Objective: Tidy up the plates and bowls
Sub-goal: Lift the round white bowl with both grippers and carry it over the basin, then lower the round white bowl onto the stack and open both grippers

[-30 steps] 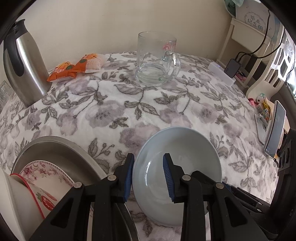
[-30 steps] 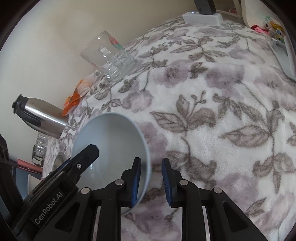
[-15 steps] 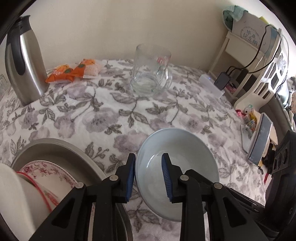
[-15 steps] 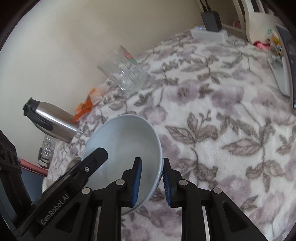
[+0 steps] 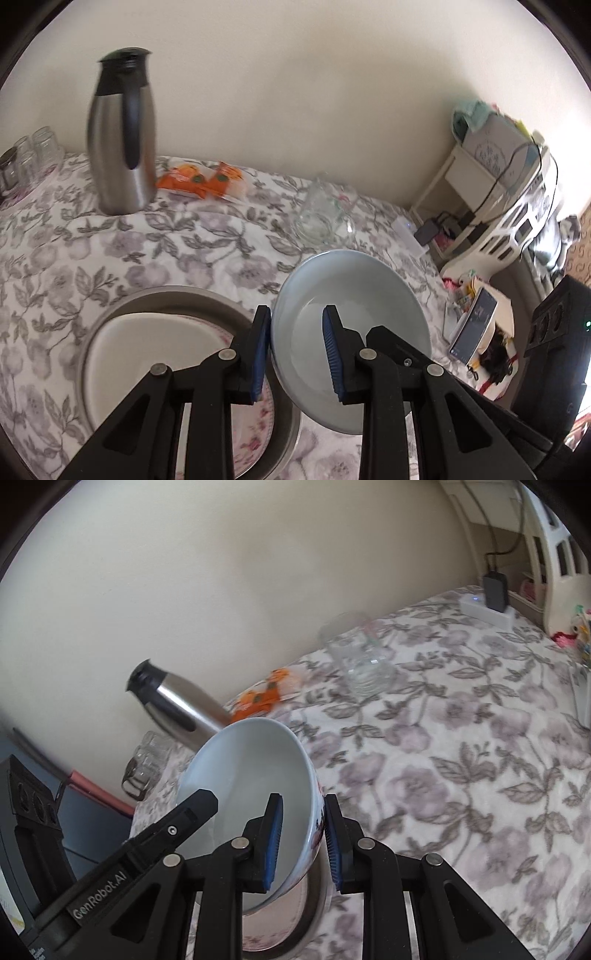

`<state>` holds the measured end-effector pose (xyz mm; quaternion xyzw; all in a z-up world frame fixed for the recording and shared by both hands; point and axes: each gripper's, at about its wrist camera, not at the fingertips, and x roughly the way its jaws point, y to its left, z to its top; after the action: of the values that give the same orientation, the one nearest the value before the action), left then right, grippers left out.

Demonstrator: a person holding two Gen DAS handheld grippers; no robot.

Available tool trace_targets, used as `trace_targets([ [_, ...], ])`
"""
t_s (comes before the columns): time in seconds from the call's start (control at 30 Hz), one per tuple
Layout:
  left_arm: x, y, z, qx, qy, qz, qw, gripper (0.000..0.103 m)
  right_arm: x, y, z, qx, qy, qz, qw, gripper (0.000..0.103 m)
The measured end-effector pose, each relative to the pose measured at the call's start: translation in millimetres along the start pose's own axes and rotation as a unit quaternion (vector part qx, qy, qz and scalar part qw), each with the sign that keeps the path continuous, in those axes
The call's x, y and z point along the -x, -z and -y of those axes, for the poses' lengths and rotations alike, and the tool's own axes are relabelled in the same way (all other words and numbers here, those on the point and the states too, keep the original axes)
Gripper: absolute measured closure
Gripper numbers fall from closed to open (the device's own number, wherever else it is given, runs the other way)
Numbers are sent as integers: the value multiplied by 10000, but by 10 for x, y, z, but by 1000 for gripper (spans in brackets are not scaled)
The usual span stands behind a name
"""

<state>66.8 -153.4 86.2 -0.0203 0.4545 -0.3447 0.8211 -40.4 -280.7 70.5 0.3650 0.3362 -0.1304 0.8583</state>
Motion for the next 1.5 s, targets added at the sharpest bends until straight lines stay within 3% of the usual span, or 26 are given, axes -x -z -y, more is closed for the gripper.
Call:
trace_targets([
  [0.4, 503, 180, -839, 840, -203, 85, 9962, 73, -238, 371, -798, 690, -87, -419, 9967, 77],
  [0.8, 423, 325, -1142, 1198, -78, -148, 9927, 73, -396, 550, -1028, 1214, 564, -551, 9895, 76],
  [0.87, 412, 333, -1166, 1247, -43, -175, 9920, 73, -394, 548, -1032, 1236, 630, -529, 9889, 73],
  [0.93, 424, 331, -1182, 1261, -52, -147, 9919, 74, -374, 536, -1039, 1254, 609, -453, 9892, 58],
  [1.13, 479, 309, -1221, 1275, -108, -62, 9918, 77, -250, 497, -1102, 1369, 544, -228, 9888, 53],
  [1.37, 631, 316, -1193, 1227, -286, 97, 9920, 75, -206, 507, -935, 1116, 676, -312, 9910, 47],
  [1.43, 682, 339, -1197, 1224, -315, 142, 9919, 69, -152, 525, -919, 1100, 661, -276, 9913, 41],
  [1.5, 736, 369, -1204, 1225, -405, 189, 9915, 47, -88, 554, -920, 1120, 667, -213, 9912, 35],
])
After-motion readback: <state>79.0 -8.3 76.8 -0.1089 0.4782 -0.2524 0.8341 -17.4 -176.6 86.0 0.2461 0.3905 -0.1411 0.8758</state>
